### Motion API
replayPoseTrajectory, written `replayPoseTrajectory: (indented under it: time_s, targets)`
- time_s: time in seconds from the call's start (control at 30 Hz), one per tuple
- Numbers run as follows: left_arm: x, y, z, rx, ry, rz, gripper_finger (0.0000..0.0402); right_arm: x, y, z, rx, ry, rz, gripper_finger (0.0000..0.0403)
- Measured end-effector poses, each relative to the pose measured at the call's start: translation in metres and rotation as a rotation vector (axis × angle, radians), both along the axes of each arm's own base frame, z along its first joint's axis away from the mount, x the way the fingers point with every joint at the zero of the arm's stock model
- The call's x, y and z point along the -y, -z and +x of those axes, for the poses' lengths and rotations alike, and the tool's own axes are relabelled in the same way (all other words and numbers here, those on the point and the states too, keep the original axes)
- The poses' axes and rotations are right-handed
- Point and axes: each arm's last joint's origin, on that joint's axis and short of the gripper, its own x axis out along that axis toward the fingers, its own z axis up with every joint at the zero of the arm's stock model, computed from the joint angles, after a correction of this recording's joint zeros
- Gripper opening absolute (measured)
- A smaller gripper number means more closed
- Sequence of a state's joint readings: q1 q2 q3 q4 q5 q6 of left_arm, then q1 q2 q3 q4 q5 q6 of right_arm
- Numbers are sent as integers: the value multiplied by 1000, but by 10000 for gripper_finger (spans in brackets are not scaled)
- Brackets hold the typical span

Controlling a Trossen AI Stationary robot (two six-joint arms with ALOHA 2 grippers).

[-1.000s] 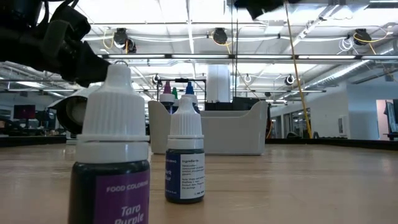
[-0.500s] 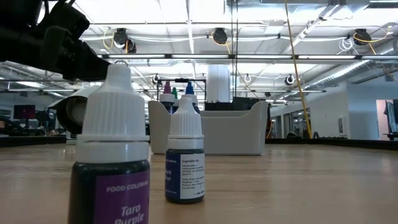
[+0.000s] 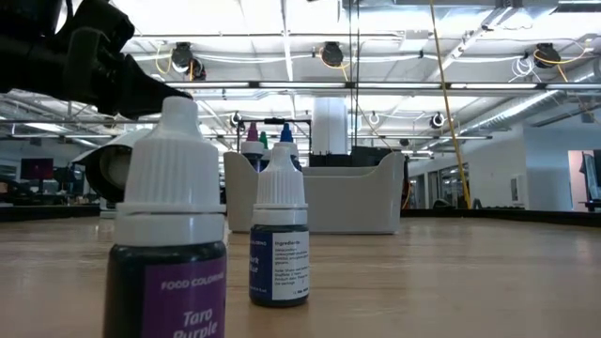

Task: Pick & Place food coloring
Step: Put the small blue food coloring bottle into the gray bin

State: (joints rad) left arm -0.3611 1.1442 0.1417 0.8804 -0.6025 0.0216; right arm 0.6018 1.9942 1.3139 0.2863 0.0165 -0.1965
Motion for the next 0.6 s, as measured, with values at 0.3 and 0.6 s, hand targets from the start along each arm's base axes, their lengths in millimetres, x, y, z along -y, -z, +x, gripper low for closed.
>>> replayPoseTrajectory:
  time_s: [0.3,0.6]
  targets:
    - [0,-1,0,4,1,13,35,20,12,14,-26,138,-12,188]
    - [0,0,0,-4,3,31,35,26,34,19,-101,182,-26,185]
